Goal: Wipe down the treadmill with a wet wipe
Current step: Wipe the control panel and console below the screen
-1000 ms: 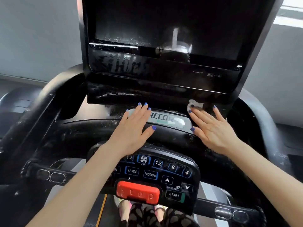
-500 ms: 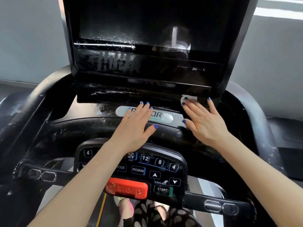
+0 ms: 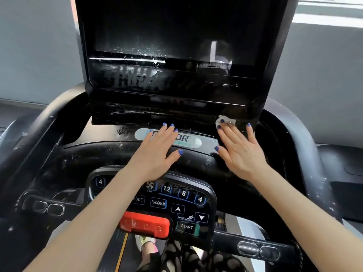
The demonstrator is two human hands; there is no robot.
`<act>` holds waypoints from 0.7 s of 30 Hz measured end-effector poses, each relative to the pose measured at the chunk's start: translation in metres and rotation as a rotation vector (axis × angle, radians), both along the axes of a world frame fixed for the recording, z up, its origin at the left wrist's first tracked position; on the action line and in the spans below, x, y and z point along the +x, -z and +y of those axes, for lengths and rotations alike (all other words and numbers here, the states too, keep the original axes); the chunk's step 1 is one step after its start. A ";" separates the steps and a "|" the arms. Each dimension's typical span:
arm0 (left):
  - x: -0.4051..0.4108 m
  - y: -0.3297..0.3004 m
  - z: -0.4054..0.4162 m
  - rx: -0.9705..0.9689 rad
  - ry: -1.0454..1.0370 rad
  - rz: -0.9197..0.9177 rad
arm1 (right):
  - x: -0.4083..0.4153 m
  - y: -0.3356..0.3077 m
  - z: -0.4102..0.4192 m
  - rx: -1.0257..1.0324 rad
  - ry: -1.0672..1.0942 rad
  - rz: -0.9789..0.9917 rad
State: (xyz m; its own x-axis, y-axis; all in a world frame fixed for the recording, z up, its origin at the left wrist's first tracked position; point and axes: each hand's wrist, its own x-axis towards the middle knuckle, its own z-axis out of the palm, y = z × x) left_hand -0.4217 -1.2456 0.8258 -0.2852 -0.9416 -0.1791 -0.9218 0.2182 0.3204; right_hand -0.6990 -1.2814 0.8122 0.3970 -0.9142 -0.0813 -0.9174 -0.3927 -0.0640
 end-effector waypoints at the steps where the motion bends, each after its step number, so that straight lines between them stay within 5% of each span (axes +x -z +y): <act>1: 0.000 0.000 0.000 0.000 0.000 0.003 | 0.005 0.002 0.003 0.034 -0.006 -0.046; 5: -0.002 -0.002 0.000 0.004 0.011 -0.011 | -0.007 0.001 0.016 0.175 -0.067 -0.169; 11: -0.034 -0.006 -0.006 -0.011 0.135 -0.018 | -0.030 -0.003 0.004 0.026 -0.009 -0.001; 21: -0.078 -0.002 -0.024 -0.015 0.259 -0.084 | -0.054 0.011 0.022 0.102 -0.029 -0.069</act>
